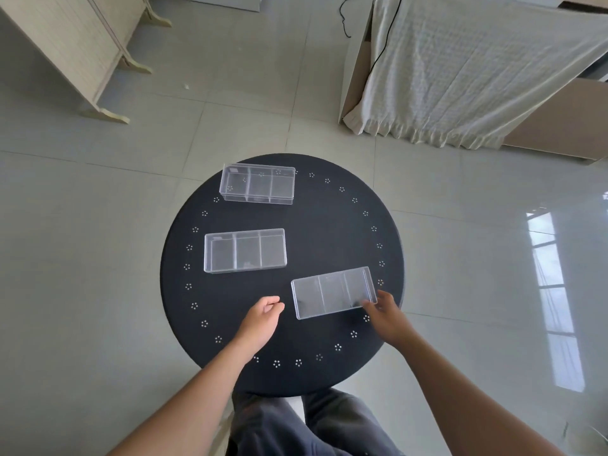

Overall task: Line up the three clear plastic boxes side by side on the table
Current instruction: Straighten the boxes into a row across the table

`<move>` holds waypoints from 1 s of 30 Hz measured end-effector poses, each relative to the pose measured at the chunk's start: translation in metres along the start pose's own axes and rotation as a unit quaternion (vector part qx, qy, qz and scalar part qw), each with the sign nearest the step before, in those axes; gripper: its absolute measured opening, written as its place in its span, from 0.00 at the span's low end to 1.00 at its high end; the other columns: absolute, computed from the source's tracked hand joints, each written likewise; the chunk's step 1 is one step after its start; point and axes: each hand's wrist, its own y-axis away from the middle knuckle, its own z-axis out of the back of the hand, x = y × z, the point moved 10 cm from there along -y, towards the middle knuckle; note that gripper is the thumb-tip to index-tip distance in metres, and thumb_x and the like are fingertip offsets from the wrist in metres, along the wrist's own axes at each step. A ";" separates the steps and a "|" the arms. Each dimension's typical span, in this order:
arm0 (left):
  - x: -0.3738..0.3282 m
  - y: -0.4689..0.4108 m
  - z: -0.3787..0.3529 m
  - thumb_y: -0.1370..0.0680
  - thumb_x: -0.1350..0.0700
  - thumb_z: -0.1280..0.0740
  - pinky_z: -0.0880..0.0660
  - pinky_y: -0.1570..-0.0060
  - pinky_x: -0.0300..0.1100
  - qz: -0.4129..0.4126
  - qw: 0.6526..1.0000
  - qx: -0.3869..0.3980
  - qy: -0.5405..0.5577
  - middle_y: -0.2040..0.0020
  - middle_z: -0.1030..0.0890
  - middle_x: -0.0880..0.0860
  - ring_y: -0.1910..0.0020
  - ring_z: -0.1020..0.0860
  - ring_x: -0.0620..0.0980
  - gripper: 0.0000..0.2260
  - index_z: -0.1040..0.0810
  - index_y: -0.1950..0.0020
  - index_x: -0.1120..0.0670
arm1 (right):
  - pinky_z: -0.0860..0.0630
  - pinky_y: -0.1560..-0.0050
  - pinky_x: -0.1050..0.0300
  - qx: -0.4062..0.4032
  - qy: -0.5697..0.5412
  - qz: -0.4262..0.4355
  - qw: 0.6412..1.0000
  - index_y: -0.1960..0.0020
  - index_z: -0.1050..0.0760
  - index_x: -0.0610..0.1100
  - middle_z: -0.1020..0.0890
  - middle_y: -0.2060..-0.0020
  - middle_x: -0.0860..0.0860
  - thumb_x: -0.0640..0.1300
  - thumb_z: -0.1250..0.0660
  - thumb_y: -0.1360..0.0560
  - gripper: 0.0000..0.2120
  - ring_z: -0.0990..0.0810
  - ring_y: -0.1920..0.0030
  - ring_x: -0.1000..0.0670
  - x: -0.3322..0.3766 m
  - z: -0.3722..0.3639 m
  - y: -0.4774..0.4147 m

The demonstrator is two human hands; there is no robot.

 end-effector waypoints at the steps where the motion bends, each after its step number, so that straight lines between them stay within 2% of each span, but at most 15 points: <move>1: 0.004 0.001 -0.008 0.20 0.42 0.33 0.24 0.26 0.57 0.008 1.000 0.004 0.005 0.30 0.18 0.47 0.30 0.20 0.49 0.22 0.22 0.27 0.45 | 0.26 0.31 0.45 0.005 -0.001 0.001 1.000 0.21 0.37 0.44 0.18 0.36 0.49 0.59 0.34 0.18 0.32 0.19 0.34 0.44 -0.003 -0.001 -0.001; 4: 0.010 0.003 -0.029 0.21 0.39 0.34 0.26 0.24 0.57 0.018 1.000 0.015 0.021 0.27 0.20 0.47 0.27 0.23 0.48 0.28 0.25 0.22 0.48 | 0.26 0.31 0.45 0.020 0.010 0.003 1.000 0.21 0.37 0.46 0.19 0.33 0.49 0.57 0.35 0.18 0.30 0.20 0.33 0.44 -0.006 -0.005 -0.005; 6: 0.008 0.005 -0.039 0.19 0.40 0.33 0.26 0.24 0.56 0.012 0.999 0.014 0.035 0.25 0.21 0.47 0.26 0.23 0.48 0.29 0.26 0.20 0.49 | 0.26 0.32 0.45 0.025 0.024 0.012 0.999 0.21 0.36 0.49 0.19 0.34 0.49 0.56 0.35 0.19 0.29 0.20 0.34 0.43 -0.005 -0.005 -0.007; 10: -0.003 0.013 -0.054 0.15 0.47 0.35 0.23 0.29 0.52 0.006 0.998 0.014 0.065 0.27 0.21 0.44 0.28 0.23 0.46 0.24 0.29 0.18 0.49 | 0.25 0.31 0.42 0.024 0.014 0.011 1.000 0.23 0.36 0.52 0.18 0.36 0.53 0.57 0.34 0.23 0.31 0.19 0.36 0.45 -0.012 0.000 -0.015; 14: -0.013 0.018 -0.053 0.16 0.54 0.36 0.28 0.23 0.54 -0.016 0.998 -0.008 0.064 0.29 0.19 0.42 0.26 0.23 0.46 0.23 0.26 0.20 0.45 | 0.24 0.35 0.47 0.014 0.004 0.032 0.999 0.23 0.35 0.49 0.18 0.38 0.57 0.56 0.33 0.21 0.29 0.18 0.39 0.49 -0.002 0.012 -0.007; 16: -0.023 0.024 -0.050 0.15 0.58 0.38 0.25 0.28 0.49 -0.039 0.998 -0.021 0.047 0.31 0.17 0.42 0.31 0.20 0.44 0.24 0.26 0.20 0.40 | 0.26 0.39 0.51 -0.009 0.010 0.059 0.998 0.25 0.34 0.48 0.20 0.38 0.59 0.53 0.33 0.19 0.25 0.19 0.41 0.50 0.008 0.024 0.001; 19: -0.032 0.029 -0.042 0.15 0.63 0.40 0.25 0.49 0.33 -0.067 0.997 -0.038 -0.006 0.34 0.15 0.43 0.41 0.18 0.38 0.29 0.28 0.20 0.36 | 0.23 0.37 0.50 -0.063 0.005 0.101 0.993 0.27 0.29 0.48 0.16 0.39 0.57 0.52 0.33 0.18 0.21 0.17 0.39 0.48 0.019 0.046 0.009; 21: -0.032 0.029 -0.037 0.15 0.62 0.37 0.26 0.53 0.30 -0.076 0.996 -0.046 -0.026 0.35 0.16 0.45 0.37 0.19 0.40 0.28 0.27 0.20 0.37 | 0.22 0.36 0.49 -0.095 -0.011 0.128 0.987 0.30 0.27 0.50 0.15 0.42 0.59 0.50 0.33 0.18 0.17 0.16 0.40 0.49 0.026 0.061 0.015; 24: -0.032 0.028 -0.035 0.17 0.58 0.29 0.24 0.47 0.38 -0.078 0.995 -0.052 -0.024 0.36 0.17 0.46 0.31 0.20 0.46 0.25 0.24 0.22 0.39 | 0.21 0.40 0.52 -0.117 -0.036 0.147 0.982 0.34 0.25 0.53 0.14 0.46 0.62 0.48 0.33 0.18 0.13 0.15 0.45 0.54 0.036 0.076 0.022; 27: -0.028 0.024 -0.037 0.19 0.53 0.25 0.23 0.36 0.42 -0.057 0.997 -0.054 0.000 0.33 0.16 0.44 0.33 0.18 0.43 0.24 0.21 0.23 0.40 | 0.21 0.42 0.55 -0.105 -0.044 0.155 0.981 0.35 0.25 0.54 0.14 0.45 0.61 0.48 0.33 0.19 0.12 0.16 0.44 0.59 0.044 0.077 0.024; 30: -0.017 0.015 -0.040 0.21 0.47 0.23 0.21 0.29 0.52 -0.047 0.998 -0.051 -0.004 0.40 0.11 0.39 0.40 0.14 0.41 0.23 0.20 0.25 0.39 | 0.21 0.48 0.57 -0.077 -0.039 0.149 0.985 0.34 0.26 0.53 0.15 0.42 0.59 0.49 0.33 0.19 0.13 0.15 0.45 0.59 0.046 0.069 0.023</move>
